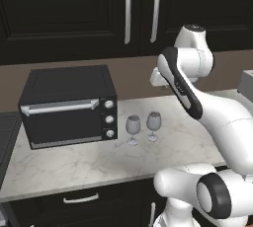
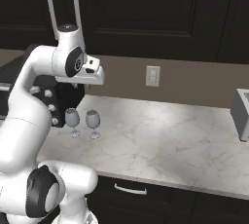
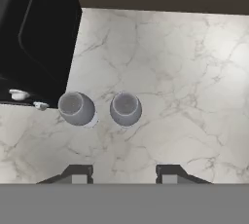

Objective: Retrieve the wine glasses from the counter and place one next to each plate.

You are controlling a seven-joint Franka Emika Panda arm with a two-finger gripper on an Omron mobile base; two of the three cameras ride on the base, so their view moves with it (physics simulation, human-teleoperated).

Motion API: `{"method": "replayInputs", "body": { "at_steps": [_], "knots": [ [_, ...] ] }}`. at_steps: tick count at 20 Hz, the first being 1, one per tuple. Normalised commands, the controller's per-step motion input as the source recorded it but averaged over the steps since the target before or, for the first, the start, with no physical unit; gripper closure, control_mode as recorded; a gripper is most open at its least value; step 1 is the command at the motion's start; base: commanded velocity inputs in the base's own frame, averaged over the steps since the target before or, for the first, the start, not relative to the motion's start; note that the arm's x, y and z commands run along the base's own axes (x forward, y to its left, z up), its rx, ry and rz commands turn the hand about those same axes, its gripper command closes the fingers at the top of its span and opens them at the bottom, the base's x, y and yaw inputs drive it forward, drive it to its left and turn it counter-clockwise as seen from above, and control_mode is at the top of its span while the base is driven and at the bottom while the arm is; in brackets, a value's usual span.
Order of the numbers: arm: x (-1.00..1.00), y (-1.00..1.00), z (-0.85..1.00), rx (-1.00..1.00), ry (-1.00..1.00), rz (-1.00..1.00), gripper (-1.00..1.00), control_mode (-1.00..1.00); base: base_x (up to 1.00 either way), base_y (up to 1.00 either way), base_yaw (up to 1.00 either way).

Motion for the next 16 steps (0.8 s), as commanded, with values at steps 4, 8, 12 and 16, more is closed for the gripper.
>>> {"method": "replayInputs", "body": {
  "at_steps": [4,8,12,16],
  "knots": [
    [-0.37,0.00,0.00,0.00,-0.06,0.00,-1.00,-1.00,0.00,0.00,0.00],
    [-0.73,0.00,0.00,0.00,-0.17,0.00,-1.00,-1.00,0.00,0.00,0.00],
    [-0.93,-0.22,-0.02,0.08,-0.05,0.02,-1.00,-1.00,0.00,0.00,0.00],
    [-0.99,-0.52,-0.11,0.06,-0.04,0.06,-1.00,-1.00,0.00,0.00,0.00]
  ]
}}
